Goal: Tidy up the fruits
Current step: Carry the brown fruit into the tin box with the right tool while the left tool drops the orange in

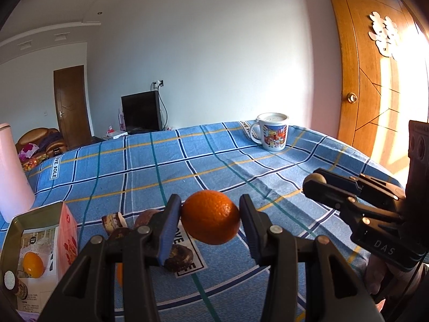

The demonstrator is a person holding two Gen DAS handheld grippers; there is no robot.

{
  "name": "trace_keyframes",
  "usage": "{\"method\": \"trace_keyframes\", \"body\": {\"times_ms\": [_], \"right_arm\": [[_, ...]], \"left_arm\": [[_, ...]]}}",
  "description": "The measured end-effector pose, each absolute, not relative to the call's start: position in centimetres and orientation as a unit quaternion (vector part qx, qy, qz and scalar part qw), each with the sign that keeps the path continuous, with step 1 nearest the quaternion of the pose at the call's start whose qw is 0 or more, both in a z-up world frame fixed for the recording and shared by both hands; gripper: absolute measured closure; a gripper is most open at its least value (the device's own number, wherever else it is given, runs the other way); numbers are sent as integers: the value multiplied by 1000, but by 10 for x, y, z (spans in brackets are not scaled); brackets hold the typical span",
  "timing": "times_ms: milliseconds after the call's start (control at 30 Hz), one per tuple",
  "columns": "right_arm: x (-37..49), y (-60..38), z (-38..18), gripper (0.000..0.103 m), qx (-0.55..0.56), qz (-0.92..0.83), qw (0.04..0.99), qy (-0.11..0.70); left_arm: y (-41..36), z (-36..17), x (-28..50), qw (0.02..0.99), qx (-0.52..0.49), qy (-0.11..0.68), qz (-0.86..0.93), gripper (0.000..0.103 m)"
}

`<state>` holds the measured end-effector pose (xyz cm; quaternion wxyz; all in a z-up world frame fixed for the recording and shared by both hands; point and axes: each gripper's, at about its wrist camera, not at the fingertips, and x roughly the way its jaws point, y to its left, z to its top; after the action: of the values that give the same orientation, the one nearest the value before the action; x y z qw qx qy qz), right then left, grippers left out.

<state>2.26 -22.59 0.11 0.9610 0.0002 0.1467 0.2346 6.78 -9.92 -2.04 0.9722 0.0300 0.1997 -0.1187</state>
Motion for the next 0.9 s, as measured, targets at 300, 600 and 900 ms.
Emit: {"method": "trace_keyframes", "body": {"times_ms": [300, 600, 900], "right_arm": [[18, -226, 2, 75, -3, 231, 964, 131], [22, -203, 16, 75, -6, 257, 955, 145], [34, -137, 36, 75, -11, 332, 930, 157]], "left_arm": [[-93, -19, 60, 973, 20, 192, -124, 56], [-57, -17, 51, 976, -9, 189, -106, 56], [-1, -13, 38, 981, -40, 179, -58, 56]]}}
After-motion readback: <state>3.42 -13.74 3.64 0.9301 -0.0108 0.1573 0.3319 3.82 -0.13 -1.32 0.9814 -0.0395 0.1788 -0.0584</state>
